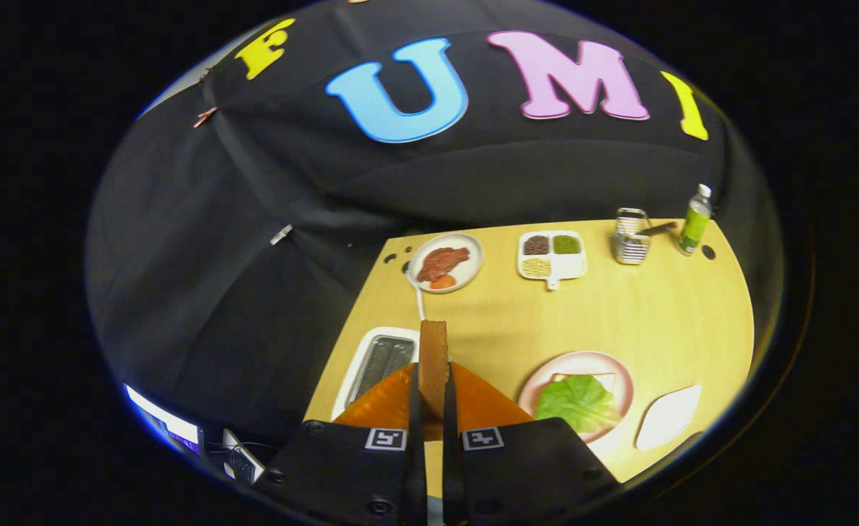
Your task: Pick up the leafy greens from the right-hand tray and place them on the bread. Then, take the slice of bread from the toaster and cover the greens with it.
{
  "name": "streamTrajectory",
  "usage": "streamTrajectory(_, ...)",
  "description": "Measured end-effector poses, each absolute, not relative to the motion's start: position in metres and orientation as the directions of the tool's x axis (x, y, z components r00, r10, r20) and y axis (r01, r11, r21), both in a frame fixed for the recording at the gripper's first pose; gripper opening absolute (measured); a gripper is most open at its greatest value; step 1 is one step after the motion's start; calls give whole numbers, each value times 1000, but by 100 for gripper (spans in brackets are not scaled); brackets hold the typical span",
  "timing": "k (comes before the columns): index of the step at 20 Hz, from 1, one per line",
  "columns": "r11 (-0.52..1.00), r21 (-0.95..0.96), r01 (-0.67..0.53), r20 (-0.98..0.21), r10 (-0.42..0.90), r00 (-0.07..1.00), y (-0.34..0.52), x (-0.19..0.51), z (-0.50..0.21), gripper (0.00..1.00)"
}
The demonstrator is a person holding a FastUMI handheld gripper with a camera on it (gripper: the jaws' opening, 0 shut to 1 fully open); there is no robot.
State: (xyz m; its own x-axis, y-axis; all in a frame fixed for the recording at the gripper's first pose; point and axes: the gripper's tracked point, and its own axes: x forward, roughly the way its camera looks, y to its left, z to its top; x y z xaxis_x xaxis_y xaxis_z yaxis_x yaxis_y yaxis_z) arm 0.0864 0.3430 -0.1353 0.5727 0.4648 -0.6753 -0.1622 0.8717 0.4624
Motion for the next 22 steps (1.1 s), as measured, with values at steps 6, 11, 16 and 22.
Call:
streamTrajectory(6, 923, 377, -77, -735, 348, 582, 265, 81, -203, 13)
streamTrajectory(11, 927, 370, -69, -741, 339, 579, 256, 83, -251, 13)
streamTrajectory(16, 876, 482, -7, -730, 406, 549, 275, 82, -286, 13)
streamTrajectory(22, 857, 503, 108, -761, 380, 526, 254, 81, -342, 13)
